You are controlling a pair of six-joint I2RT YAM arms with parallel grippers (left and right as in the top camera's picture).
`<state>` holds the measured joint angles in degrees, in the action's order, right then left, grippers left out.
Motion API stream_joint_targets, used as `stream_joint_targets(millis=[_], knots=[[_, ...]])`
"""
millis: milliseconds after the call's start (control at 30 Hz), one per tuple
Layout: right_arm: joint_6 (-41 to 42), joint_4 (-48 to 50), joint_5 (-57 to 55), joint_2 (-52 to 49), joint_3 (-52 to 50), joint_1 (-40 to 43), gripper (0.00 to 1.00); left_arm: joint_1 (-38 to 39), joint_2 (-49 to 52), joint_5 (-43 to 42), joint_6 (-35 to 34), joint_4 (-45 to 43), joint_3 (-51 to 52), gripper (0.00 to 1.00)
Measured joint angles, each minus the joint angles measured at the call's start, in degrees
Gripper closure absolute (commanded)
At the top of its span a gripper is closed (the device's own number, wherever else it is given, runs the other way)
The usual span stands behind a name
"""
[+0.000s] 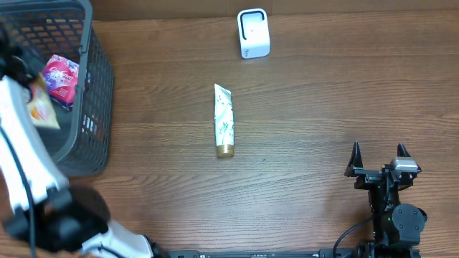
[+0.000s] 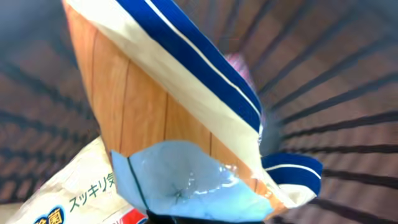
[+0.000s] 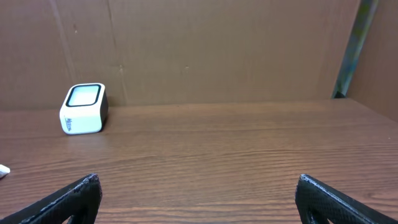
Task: Scan the item barcode
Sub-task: 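Carry the yellow snack bag out and set it beside the tube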
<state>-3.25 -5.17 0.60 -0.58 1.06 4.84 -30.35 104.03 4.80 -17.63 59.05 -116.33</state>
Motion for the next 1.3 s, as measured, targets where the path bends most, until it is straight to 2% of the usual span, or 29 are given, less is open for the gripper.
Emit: stream_joint_targets(millis=[67,200,300,367,467,500,600,733,867,1100,1233,1267,1300], knots=[[0.0,0.0,0.0,0.0,0.0,0.0,0.00,0.0,-8.2,-5.4,-0.2,-3.5,-0.9,0.96],[0.0,0.0,0.0,0.0,0.0,0.0,0.00,2.1,-17.0,-16.7,-0.3,-8.1,-1.3,0.96],[0.0,0.0,0.0,0.0,0.0,0.0,0.00,10.2,-22.0,-24.9,-0.3,-8.5,-1.3,0.96],[0.0,0.0,0.0,0.0,0.0,0.0,0.00,17.2,-23.6,-27.3,-0.3,-7.8,-1.3,0.96],[0.0,0.0,0.0,0.0,0.0,0.0,0.00,31.5,-22.9,-29.6,-0.4,-6.1,-1.1,0.96],[0.0,0.0,0.0,0.0,0.0,0.0,0.00,33.6,-22.3,-29.7,-0.5,-5.4,-0.9,0.96],[0.0,0.0,0.0,0.0,0.0,0.0,0.00,45.4,-15.7,-28.0,-0.4,0.3,0.9,0.96],[0.0,0.0,0.0,0.0,0.0,0.0,0.00,52.5,-5.4,-24.1,-1.8,4.0,1.9,0.96],[0.0,0.0,0.0,0.0,0.0,0.0,0.00,56.3,5.8,-22.1,-9.7,2.4,2.5,0.96],[0.0,0.0,0.0,0.0,0.0,0.0,0.00,57.0,16.1,-21.2,-34.8,2.1,2.7,0.96],[0.0,0.0,0.0,0.0,0.0,0.0,0.00,57.0,20.1,-21.0,-44.6,2.3,2.7,0.96],[0.0,0.0,0.0,0.0,0.0,0.0,0.00,57.0,20.6,-21.0,-45.6,2.3,2.7,0.95],[0.1,0.0,0.0,0.0,0.0,0.0,0.00,57.0,21.8,-20.8,-48.7,2.3,2.7,0.88]])
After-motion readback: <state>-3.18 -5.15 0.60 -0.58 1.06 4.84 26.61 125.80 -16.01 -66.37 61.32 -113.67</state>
